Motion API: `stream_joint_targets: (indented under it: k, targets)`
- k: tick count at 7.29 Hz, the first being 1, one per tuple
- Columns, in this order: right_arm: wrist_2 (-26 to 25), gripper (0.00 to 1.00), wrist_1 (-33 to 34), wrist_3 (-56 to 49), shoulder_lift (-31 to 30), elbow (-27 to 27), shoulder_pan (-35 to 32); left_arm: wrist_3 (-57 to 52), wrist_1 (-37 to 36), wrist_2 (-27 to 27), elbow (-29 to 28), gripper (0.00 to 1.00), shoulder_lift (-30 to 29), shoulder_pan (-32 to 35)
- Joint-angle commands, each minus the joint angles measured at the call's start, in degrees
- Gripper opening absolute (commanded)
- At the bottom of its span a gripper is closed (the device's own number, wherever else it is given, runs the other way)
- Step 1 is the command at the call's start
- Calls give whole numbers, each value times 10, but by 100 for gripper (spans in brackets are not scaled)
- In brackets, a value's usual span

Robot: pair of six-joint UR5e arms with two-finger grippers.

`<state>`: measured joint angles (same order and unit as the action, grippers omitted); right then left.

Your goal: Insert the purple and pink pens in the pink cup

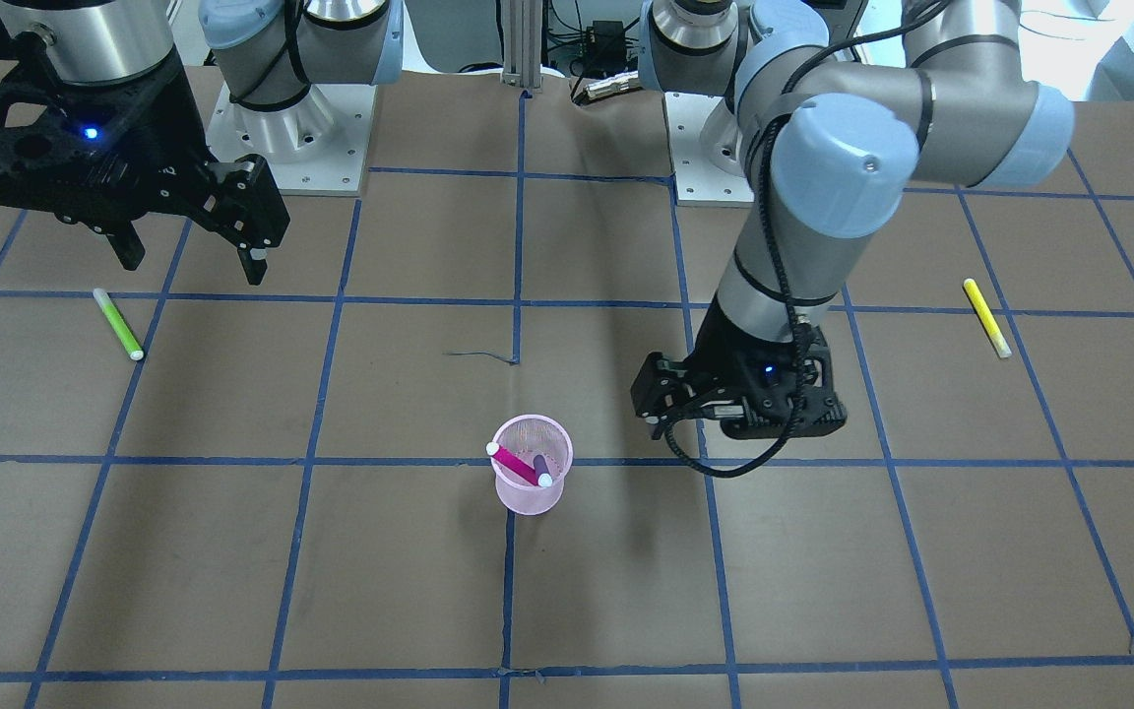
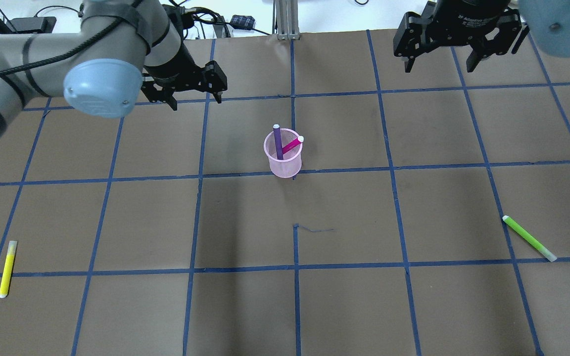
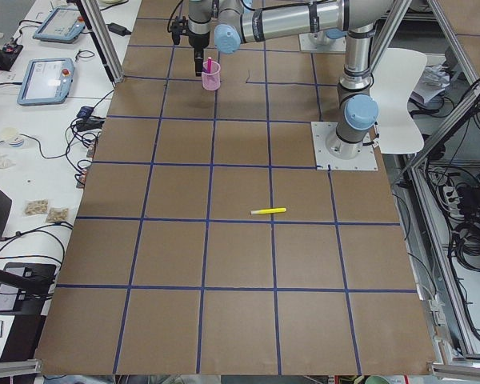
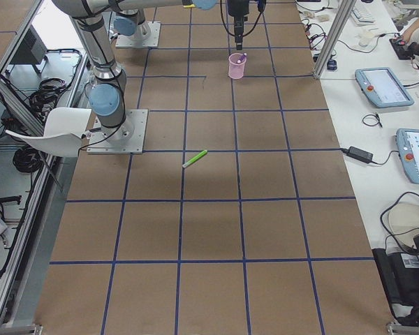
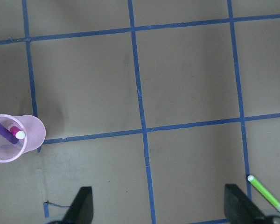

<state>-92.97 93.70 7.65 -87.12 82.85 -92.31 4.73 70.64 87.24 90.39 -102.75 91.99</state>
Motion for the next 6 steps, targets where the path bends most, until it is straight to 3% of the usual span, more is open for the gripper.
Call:
stream_joint_targets:
  k: [1,3,6]
  targets:
    - [28,100,-4,3,0,0,0,-100,87,7,7,100,49,-56]
    - [22,100,-40,-4,-2,-1,1,-136,170,9,15,100,96,-65]
    - [26,100,-40,-4,-2,0,0,-126,173,7,61,100,159,-61]
